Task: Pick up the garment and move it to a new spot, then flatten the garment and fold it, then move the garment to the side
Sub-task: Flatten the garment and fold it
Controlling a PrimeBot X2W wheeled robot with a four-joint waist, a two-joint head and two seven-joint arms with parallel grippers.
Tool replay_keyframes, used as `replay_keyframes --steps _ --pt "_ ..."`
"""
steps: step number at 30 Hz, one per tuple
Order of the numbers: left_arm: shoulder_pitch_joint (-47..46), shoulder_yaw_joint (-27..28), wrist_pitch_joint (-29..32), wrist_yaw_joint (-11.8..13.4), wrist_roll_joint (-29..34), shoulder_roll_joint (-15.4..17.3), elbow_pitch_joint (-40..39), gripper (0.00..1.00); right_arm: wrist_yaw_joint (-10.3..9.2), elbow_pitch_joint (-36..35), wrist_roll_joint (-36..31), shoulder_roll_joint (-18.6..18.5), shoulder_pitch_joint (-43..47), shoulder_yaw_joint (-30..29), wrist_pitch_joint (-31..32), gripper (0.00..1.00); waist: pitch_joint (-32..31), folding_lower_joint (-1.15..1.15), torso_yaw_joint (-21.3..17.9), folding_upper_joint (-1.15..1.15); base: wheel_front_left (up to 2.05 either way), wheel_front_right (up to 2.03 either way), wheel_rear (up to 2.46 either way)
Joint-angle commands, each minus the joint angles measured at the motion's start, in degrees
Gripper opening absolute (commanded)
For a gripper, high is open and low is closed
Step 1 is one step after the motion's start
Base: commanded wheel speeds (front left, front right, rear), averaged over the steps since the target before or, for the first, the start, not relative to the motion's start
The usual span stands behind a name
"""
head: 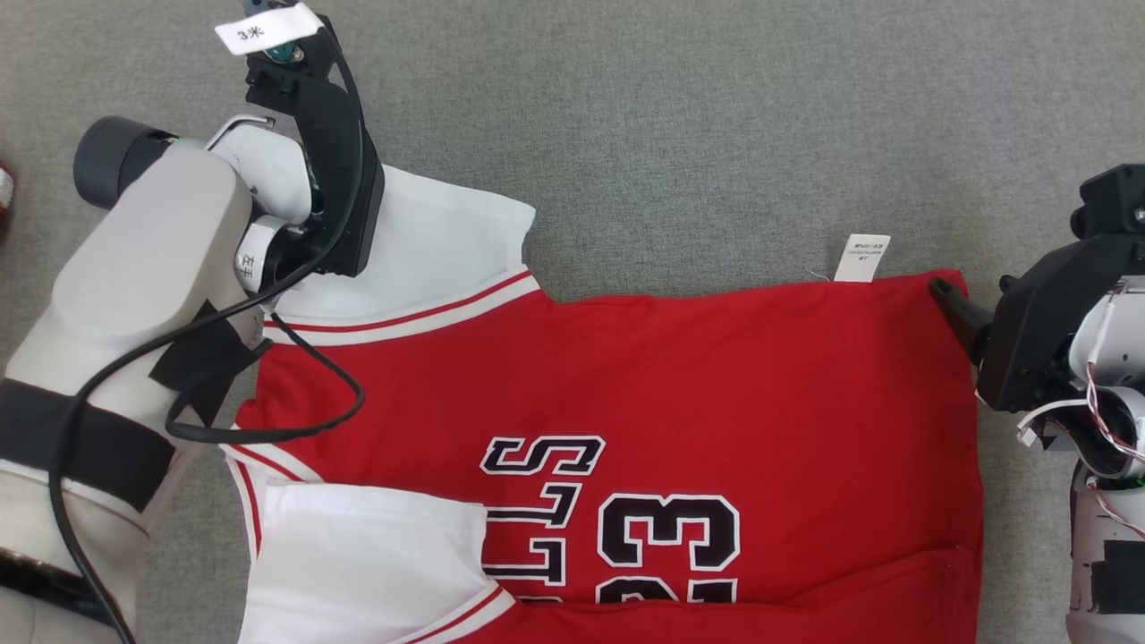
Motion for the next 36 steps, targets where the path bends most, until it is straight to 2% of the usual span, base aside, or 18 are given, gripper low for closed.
replay_keyframes --steps 1,3,5,9,11,12,13,14,15,20,22,23,25,27,30,36 --pt "-0.71 -0.01 0.68 -0.26 -0.62 0.39 0.34 0.72 -0.02 0.26 -0.26 -0.14 -0.61 0.19 0.49 1.00 0.12 -0.01 -0.15 0.00 0.00 0.00 0.00" --pt "-0.83 0.19 0.98 -0.48 -0.98 0.49 0.38 0.47 -0.02 0.40 -0.64 -0.14 -1.01 0.45 1.00 1.00 0.31 -0.01 -0.23 0.00 0.00 0.00 0.00" --pt "-1.05 0.21 1.16 -0.37 -1.28 0.34 0.23 0.41 -0.02 0.45 -0.84 -0.14 -1.46 0.59 1.45 1.00 0.61 -0.01 -0.24 0.00 0.00 0.00 0.00" --pt "-1.67 0.30 1.27 0.05 -1.31 0.09 -0.17 0.45 -0.02 0.54 -1.08 -0.14 -2.12 0.86 1.92 1.00 1.03 -0.01 -0.23 0.00 0.00 0.00 0.00" --pt "-1.67 0.26 1.42 0.08 -1.52 -0.04 -0.14 0.51 -0.02 0.83 -1.51 -0.14 -2.08 1.18 2.37 1.00 1.09 -0.01 -0.16 0.00 0.00 0.00 0.00" --pt "-1.63 0.22 1.53 0.13 -1.56 -0.04 -0.06 0.65 -0.02 0.90 -1.56 -0.14 -1.99 1.31 2.70 1.00 1.15 -0.01 -0.11 0.00 0.00 0.00 0.00" --pt "-1.58 0.15 1.50 0.19 -1.48 -0.08 -0.01 0.69 -0.02 0.85 -1.66 -0.14 -1.92 1.31 2.85 1.00 1.21 -0.01 -0.02 0.00 0.00 0.00 0.00" --pt "-1.43 0.10 1.70 0.25 -1.61 -0.17 0.15 0.57 -0.02 0.81 -1.82 -0.14 -1.81 1.37 3.14 1.00 1.28 -0.01 0.06 0.00 0.00 0.00 0.00" --pt "-1.34 0.06 1.71 0.33 -1.72 -0.36 0.20 0.51 -0.02 0.68 -1.85 -0.14 -1.70 1.35 3.40 1.00 1.36 -0.01 0.22 0.00 0.00 0.00 0.00" --pt "-1.11 -0.07 1.42 0.35 -2.21 -0.98 0.13 0.42 -0.02 -0.17 -2.25 -0.14 -1.90 1.03 4.43 1.00 1.53 -0.01 0.80 0.00 0.00 0.00 0.00" --pt "-1.04 -0.23 1.30 0.31 -2.29 -1.25 0.16 0.34 -0.02 -0.22 -2.38 -0.14 -2.12 0.79 4.84 1.00 1.50 -0.01 0.98 0.00 0.00 0.00 0.00" --pt "-1.04 -0.23 1.30 0.31 -2.29 -1.25 0.16 0.34 -0.02 -0.22 -2.38 -0.14 -2.12 0.79 4.84 1.00 1.50 -0.01 0.98 0.00 0.00 0.00 0.00" --pt "-0.80 -0.35 1.42 0.17 -2.44 -1.38 0.28 0.17 -0.02 0.10 -2.14 -0.14 -2.40 0.21 5.52 1.00 1.42 -0.01 1.12 0.00 0.00 0.00 0.00" --pt "-0.81 -0.43 1.29 0.09 -2.58 -1.50 0.26 0.15 -0.02 0.38 -2.34 -0.15 -2.97 -0.67 6.31 1.00 1.49 -0.01 1.25 0.00 0.00 0.00 0.00" --pt "-0.69 -0.56 0.85 0.10 -2.71 -1.73 0.27 0.20 -0.02 1.49 -2.91 -0.13 -3.98 -1.79 8.13 1.00 1.49 -0.01 1.51 0.00 0.00 0.00 0.00" --pt "-0.96 -0.99 0.66 -0.14 -2.89 -2.19 0.55 0.16 -0.02 3.29 -4.08 -0.12 -5.58 -1.91 10.55 1.00 1.81 -0.01 2.23 0.00 0.00 0.00 0.00"
